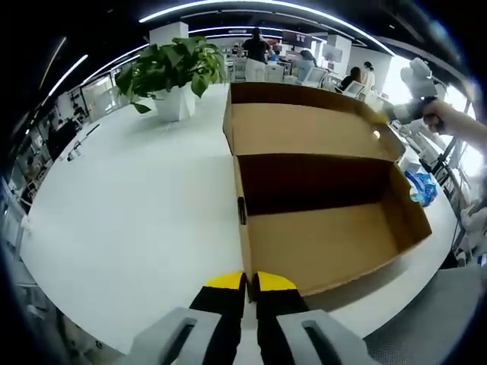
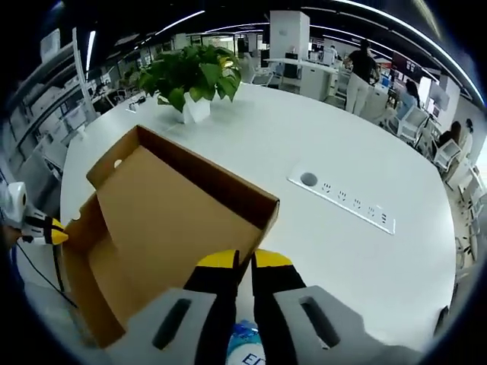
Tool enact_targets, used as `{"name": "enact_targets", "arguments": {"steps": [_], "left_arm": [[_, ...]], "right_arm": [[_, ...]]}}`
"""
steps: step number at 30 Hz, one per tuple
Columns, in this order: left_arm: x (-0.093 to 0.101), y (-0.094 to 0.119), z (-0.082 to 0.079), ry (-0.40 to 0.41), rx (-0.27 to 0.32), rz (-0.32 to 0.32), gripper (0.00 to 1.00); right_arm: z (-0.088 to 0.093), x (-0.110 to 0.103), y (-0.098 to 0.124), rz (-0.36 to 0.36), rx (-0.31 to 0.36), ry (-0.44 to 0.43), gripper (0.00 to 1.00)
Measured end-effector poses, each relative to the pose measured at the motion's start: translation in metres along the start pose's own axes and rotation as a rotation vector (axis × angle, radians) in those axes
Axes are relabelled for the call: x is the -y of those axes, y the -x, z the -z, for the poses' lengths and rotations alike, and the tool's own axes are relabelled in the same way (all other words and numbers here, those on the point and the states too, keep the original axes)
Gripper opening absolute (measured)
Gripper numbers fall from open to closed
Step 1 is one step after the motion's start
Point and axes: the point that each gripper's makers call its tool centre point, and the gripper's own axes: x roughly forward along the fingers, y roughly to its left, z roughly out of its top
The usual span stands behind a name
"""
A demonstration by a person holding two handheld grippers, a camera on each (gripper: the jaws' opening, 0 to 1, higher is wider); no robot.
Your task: Operate the shoe box by opening the lid, removing the specified soft item, and placing it in the target area until the item is outside and the box remains undamaged.
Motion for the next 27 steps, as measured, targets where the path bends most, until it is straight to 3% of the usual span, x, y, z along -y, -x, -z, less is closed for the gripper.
{"name": "enact_targets", "arguments": {"steps": [13,27], "left_arm": [[0.003,0.003,0.002,0.003,0.019,0.013,0.04],[0.004,0.007,0.005,0.017,0.044,0.032,0.05]], "right_arm": [[-0.010,-0.011,0.029,-0.024,0.073,0.017,0.02],[-0.007,-0.033,0.060,-0.043,0.150,0.027,0.01]]}}
